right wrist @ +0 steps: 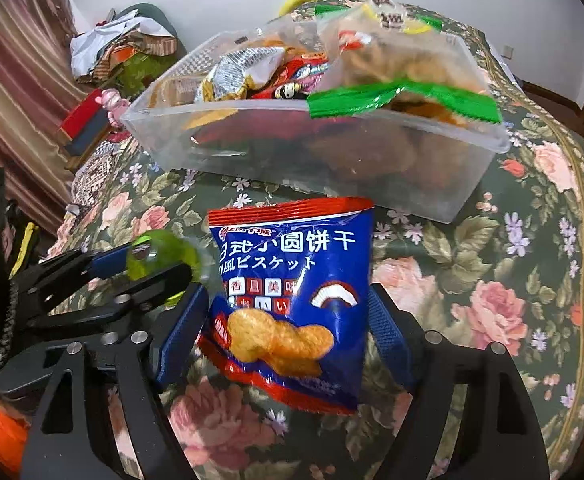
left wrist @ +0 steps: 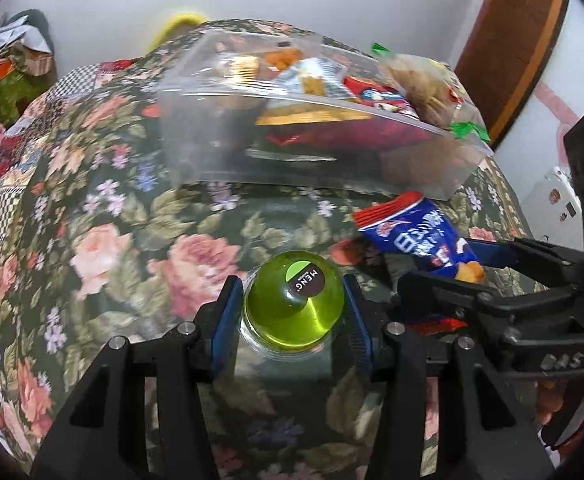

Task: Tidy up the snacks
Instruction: 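Grasp the green jelly cup with the left tool while the right tool grasps the blue biscuit bag, then place the jelly cup into the box while the right tool drops the biscuit bag in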

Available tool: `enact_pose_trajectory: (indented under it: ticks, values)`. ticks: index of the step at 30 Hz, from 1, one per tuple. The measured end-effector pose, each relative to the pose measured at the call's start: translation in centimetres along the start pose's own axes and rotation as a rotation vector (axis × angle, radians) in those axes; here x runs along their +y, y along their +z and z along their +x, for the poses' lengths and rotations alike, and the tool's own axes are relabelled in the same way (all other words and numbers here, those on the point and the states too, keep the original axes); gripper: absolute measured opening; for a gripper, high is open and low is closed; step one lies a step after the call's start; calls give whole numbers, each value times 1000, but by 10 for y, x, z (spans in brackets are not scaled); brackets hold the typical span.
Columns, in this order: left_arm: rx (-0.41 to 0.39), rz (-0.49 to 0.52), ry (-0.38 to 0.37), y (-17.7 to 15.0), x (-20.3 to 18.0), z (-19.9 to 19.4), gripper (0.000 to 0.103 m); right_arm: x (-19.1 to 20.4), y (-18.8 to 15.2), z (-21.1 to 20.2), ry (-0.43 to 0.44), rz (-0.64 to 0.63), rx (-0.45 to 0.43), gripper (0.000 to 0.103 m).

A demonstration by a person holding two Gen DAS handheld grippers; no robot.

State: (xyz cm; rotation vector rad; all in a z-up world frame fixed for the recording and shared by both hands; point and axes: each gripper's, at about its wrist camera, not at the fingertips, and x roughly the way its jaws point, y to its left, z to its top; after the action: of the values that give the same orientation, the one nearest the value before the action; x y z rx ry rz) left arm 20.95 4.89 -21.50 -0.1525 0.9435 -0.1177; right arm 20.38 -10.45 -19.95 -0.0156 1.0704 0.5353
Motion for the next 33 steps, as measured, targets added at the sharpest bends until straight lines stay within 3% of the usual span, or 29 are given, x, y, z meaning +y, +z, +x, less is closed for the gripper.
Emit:
enact_pose_trajectory:
  ticks: [3, 5, 11, 23, 33]
  values:
    - [-1, -22, -2, -1, 6, -3, 49, -3, -1, 6, 10, 31, -10, 76]
    - [-1, -28, -9, -2, 9, -4, 49, -4, -2, 5, 10, 35, -26, 67]
    - [-20, -43, -17, 1, 6, -15, 46, -4, -10, -17, 2, 23, -83, 58]
    - [-142, -30, -17, 22, -1, -63, 46, 6, -6, -64, 14, -15, -207, 55]
    - [-257, 1, -3, 60, -6, -96, 46, 14, 27, -80, 27, -28, -302, 55]
